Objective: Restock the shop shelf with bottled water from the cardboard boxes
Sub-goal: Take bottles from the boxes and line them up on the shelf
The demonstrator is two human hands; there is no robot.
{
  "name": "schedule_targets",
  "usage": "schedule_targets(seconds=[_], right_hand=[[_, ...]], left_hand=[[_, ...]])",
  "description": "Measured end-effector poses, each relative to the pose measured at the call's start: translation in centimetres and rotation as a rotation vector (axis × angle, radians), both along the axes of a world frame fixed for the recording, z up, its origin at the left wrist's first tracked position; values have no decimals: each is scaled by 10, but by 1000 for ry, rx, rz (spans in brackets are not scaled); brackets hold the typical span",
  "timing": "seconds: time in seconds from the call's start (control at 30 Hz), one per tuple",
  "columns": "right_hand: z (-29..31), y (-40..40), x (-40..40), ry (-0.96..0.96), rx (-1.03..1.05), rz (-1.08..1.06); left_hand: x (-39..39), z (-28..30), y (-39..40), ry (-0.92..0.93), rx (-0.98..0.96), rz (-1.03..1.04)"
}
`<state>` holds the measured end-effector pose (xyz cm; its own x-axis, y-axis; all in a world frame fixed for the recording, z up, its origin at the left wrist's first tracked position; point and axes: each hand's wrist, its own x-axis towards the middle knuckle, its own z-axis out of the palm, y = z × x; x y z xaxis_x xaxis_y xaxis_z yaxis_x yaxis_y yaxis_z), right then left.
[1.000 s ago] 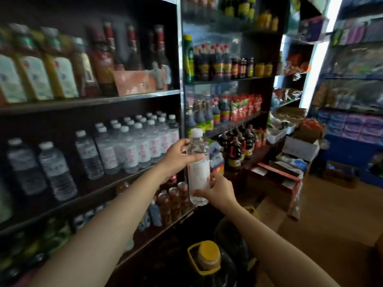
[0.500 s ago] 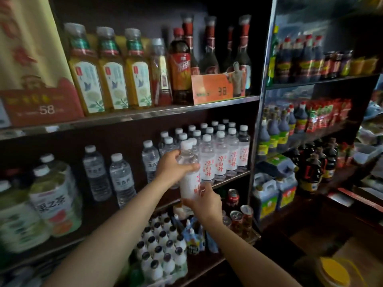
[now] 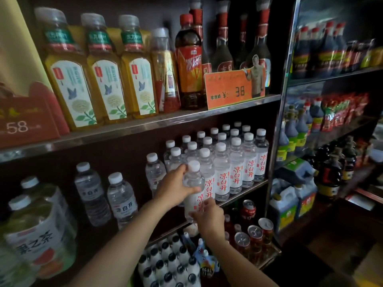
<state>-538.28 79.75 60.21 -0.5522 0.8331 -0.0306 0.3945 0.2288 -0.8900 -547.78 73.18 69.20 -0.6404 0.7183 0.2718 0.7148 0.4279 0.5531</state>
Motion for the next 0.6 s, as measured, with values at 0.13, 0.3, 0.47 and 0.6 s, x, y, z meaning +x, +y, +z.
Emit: schedule_targets(seconds=[0.13,0.3,0.47,0.6], right_hand=[[-2,2,-10,-10,47,-19],[1,1,-20,-61,149,-37],[2,2,-23,-123,214,-38],[1,3,-25,-147,231,-35]], left_hand=[[-12,7,1,188,-117,32],[-19,6,5,124,-83,26],[-22,5,7,82,-33,7],[-23,2,7,72,0,3]])
